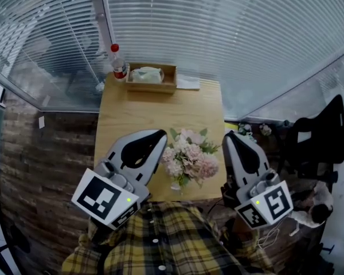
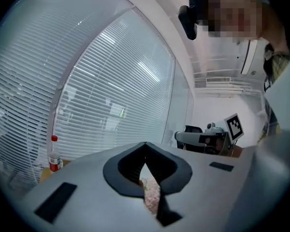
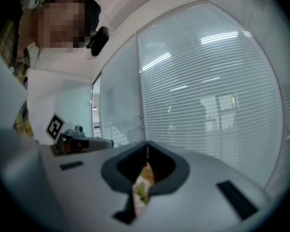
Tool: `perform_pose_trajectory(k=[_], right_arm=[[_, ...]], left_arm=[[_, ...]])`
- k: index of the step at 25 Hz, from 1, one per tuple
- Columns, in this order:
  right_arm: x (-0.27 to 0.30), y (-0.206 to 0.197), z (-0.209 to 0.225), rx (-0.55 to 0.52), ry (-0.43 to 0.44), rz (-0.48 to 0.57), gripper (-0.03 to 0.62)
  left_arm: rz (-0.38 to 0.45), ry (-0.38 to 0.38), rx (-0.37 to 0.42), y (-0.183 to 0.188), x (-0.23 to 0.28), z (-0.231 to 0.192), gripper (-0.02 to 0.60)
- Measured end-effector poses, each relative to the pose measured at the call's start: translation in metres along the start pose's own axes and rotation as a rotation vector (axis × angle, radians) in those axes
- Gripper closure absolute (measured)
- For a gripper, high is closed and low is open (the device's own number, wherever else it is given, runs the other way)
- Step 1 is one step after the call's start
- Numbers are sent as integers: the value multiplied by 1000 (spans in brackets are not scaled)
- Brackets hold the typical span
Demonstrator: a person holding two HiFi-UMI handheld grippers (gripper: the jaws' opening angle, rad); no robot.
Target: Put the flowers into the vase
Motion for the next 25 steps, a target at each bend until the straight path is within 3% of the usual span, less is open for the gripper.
perform_pose_trajectory(k=[9, 17, 25], right_arm=[[7, 2, 2, -30, 24, -41, 580], [1, -6, 15, -20, 59, -107, 580], [2, -13, 19, 2, 63, -109, 580]], left_arm=[[24, -33, -4, 11, 17, 6, 571], [-22, -11, -30, 4, 15, 10, 571], [0, 15, -6, 6, 12, 2, 572]])
Point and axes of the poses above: the fingertips, and each gripper's own axes: x forward along the fingers, z to its right, y out of its top, the point moved 4 cm from there along -x, backward along the fingers, and after that the axes turned 5 degrees about z, right-handed, at the moved point
